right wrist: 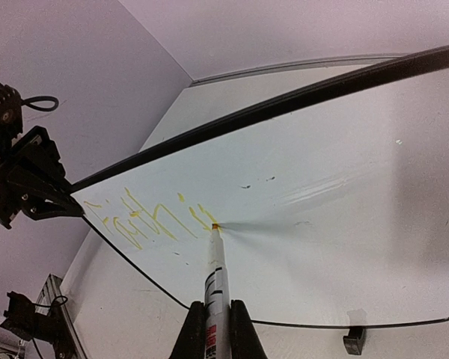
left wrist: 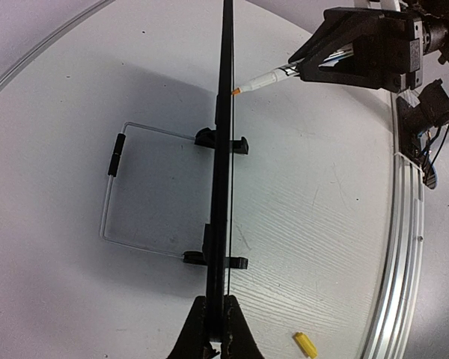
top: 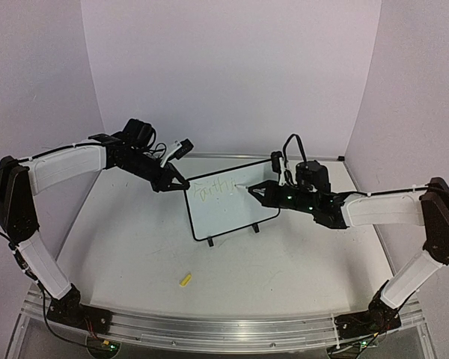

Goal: Write a sentence on the whiteboard

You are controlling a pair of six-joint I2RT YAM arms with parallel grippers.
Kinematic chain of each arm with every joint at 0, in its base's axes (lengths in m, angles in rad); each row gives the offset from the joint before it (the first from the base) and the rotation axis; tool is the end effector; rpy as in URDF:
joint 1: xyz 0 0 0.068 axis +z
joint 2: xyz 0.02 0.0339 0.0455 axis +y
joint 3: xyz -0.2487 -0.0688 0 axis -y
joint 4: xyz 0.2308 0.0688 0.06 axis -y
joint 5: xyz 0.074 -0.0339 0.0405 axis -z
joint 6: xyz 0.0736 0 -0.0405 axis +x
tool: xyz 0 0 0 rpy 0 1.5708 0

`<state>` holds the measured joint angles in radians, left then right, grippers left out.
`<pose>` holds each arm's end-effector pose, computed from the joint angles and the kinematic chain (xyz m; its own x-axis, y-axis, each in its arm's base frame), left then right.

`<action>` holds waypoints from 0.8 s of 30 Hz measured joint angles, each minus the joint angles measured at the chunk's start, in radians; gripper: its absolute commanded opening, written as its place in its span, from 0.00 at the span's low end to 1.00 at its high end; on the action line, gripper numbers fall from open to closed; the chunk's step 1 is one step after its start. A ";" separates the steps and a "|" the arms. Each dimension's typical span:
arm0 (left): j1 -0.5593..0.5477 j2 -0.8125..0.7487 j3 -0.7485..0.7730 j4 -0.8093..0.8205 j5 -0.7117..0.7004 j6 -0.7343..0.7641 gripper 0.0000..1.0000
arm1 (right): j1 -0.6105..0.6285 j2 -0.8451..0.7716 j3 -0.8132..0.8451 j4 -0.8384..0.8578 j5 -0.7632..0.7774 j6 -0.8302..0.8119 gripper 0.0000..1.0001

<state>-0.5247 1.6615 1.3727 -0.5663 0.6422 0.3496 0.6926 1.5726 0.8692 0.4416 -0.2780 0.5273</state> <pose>0.2965 -0.2225 0.2526 -0.3597 0.5251 -0.7713 0.9202 0.3367 -0.1999 0.2758 0.2551 0.2212 -0.5838 0.1444 -0.7990 -0.6067 0.5764 0.5474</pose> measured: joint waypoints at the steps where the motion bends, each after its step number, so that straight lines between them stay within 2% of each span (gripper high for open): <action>1: 0.000 0.000 0.000 0.000 0.000 0.000 0.00 | 0.000 0.000 0.000 0.006 0.000 0.001 0.00; 24: 0.000 0.000 0.000 0.000 -0.001 -0.004 0.00 | 0.004 -0.011 -0.011 0.058 0.051 0.025 0.00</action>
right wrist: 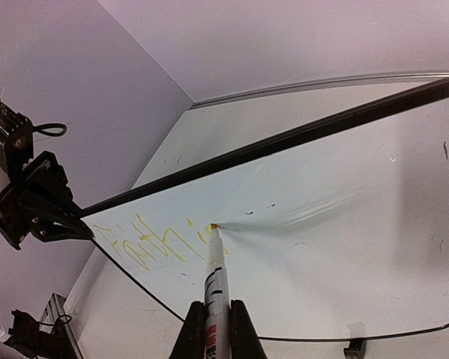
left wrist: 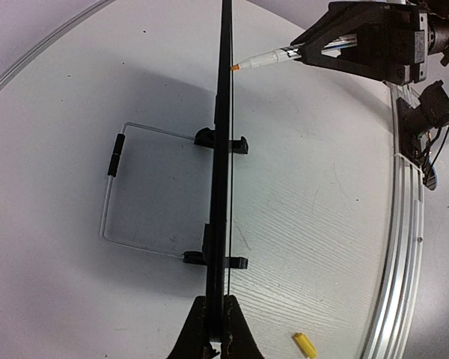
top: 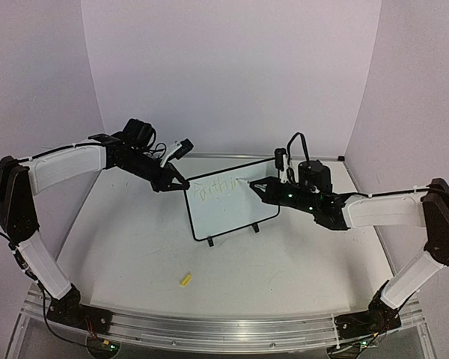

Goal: Write a sentence on the whiteboard

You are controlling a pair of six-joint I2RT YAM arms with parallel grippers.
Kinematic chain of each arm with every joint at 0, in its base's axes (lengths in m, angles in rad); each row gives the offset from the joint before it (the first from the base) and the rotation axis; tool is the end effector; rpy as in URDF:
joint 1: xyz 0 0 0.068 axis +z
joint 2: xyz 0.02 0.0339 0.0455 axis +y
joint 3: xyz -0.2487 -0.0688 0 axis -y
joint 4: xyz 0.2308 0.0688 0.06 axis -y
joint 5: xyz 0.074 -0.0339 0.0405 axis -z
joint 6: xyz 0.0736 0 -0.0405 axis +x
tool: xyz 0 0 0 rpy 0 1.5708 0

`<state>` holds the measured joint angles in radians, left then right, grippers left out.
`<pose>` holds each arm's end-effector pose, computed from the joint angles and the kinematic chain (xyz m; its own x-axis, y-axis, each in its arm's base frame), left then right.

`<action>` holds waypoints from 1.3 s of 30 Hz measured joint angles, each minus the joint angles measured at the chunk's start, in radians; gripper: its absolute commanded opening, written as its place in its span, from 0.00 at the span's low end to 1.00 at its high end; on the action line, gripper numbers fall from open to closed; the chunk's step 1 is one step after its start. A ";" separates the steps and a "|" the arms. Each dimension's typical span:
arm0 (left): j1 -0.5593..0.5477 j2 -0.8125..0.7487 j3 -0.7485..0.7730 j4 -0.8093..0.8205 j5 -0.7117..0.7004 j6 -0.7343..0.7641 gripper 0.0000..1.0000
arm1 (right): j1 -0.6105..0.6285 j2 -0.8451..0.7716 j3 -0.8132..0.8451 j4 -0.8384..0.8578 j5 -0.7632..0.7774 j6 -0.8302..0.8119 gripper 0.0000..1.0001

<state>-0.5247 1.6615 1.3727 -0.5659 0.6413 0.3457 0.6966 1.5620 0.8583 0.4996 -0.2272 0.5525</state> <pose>0.2966 -0.2225 0.2526 -0.3631 0.5239 -0.7705 0.9187 0.3393 -0.2022 0.2772 0.2535 0.2291 -0.5492 0.2072 -0.8096 -0.5945 0.5839 0.5528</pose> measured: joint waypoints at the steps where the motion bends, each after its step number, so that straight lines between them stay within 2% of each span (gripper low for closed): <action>1: 0.000 0.000 0.000 0.000 0.000 -0.001 0.00 | 0.000 0.000 -0.002 0.002 0.003 0.001 0.00; 26: 0.000 0.000 0.000 0.000 -0.001 -0.002 0.00 | 0.000 -0.005 -0.059 -0.009 0.031 0.020 0.00; 39: -0.005 0.000 0.002 0.001 -0.009 0.003 0.00 | -0.008 -0.146 -0.065 -0.026 0.041 -0.026 0.00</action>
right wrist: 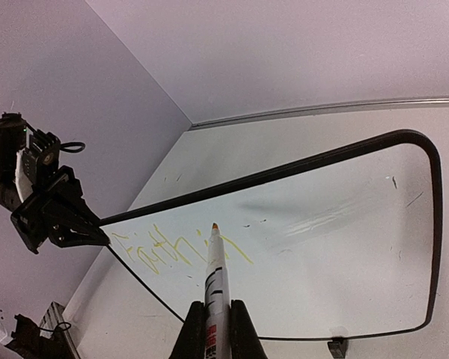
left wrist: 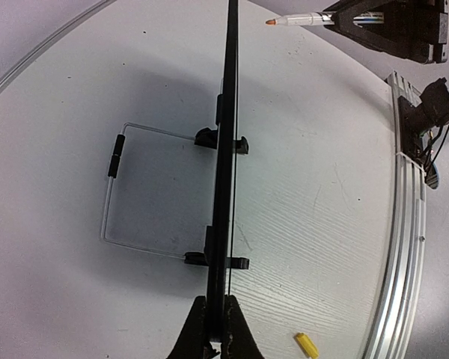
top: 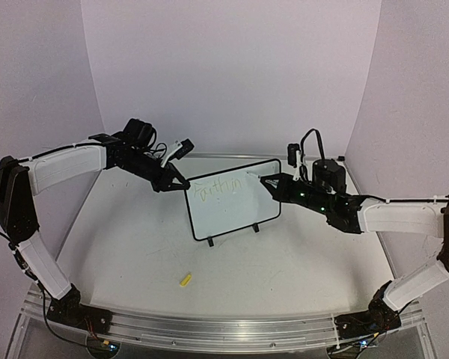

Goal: Write a sentence on the whiteboard

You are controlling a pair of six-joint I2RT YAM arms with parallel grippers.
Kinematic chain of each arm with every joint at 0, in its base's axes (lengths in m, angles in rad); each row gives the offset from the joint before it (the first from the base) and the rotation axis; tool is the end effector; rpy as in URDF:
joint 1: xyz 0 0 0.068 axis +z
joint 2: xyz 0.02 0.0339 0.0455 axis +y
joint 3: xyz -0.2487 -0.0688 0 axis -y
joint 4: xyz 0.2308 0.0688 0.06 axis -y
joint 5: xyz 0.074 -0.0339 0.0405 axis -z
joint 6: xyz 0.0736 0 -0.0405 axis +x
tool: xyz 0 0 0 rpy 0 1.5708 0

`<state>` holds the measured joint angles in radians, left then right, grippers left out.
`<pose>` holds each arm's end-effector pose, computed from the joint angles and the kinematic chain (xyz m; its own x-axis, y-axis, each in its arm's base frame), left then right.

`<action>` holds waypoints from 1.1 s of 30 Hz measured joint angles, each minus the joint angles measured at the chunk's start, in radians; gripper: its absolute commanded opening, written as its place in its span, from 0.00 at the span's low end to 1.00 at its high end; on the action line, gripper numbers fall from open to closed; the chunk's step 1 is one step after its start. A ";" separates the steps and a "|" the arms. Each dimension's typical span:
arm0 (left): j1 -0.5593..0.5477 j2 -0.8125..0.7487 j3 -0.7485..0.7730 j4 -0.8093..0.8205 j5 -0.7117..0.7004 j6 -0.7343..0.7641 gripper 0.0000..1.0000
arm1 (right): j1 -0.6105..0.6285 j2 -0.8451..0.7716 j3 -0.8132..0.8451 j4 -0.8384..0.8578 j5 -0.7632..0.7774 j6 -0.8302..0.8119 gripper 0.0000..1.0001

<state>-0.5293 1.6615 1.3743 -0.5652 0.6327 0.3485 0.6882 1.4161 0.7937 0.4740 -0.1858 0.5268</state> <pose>0.2962 -0.2237 0.2529 -0.3570 0.5279 -0.7706 0.9204 0.3397 -0.1937 0.2609 0.2321 0.2518 -0.4835 0.2421 -0.8412 -0.6042 0.6031 0.5209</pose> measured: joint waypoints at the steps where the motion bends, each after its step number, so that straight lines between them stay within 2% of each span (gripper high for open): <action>1: 0.000 0.000 0.000 0.000 0.000 0.000 0.00 | -0.001 0.002 0.000 -0.003 0.002 -0.002 0.00; 33: 0.000 0.000 0.000 0.000 0.000 0.000 0.00 | -0.005 0.075 0.036 -0.028 0.059 -0.028 0.00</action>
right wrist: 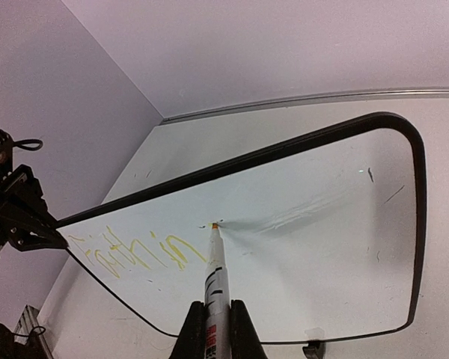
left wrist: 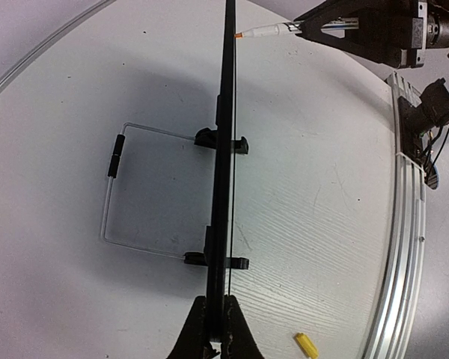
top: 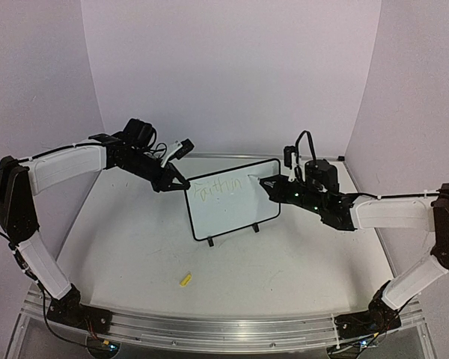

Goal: Write a sentence on the whiteboard

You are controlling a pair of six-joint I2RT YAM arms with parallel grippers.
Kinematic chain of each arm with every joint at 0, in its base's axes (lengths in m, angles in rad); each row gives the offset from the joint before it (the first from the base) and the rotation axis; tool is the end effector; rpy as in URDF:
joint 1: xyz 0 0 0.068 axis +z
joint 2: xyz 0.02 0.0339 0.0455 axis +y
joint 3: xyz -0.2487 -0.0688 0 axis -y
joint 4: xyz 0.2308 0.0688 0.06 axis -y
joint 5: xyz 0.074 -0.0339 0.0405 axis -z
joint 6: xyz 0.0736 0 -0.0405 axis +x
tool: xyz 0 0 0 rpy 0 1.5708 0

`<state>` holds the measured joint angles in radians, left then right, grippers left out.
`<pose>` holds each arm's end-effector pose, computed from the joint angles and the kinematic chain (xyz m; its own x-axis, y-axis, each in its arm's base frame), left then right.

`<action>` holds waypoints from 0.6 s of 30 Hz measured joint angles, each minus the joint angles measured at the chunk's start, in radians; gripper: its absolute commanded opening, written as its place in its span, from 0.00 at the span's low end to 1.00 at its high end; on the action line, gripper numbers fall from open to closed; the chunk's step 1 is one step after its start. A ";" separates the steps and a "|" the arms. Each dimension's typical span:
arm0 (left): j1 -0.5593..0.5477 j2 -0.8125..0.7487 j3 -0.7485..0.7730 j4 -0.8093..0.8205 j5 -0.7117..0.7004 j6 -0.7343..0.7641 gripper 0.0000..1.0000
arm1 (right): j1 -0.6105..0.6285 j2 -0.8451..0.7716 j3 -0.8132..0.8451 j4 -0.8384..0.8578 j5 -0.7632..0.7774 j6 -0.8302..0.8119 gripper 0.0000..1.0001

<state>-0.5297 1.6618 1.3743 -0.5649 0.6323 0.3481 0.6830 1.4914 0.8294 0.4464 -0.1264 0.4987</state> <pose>0.2962 -0.2238 0.2529 -0.3572 0.5280 -0.7705 0.9203 0.3399 -0.1937 0.2756 0.2362 0.2354 -0.4909 0.2123 -0.8450 -0.5544 0.6721 0.4909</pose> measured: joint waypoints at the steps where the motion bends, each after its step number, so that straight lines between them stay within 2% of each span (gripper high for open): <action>1: 0.000 0.000 0.000 0.000 0.000 0.000 0.00 | 0.000 0.000 -0.001 0.000 0.006 0.001 0.00; 18: -0.002 0.000 0.000 0.001 0.000 0.000 0.00 | 0.000 -0.006 -0.047 -0.023 0.036 0.010 0.00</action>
<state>-0.5316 1.6618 1.3743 -0.5644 0.6323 0.3480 0.6830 1.4851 0.7826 0.4235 -0.0902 0.5091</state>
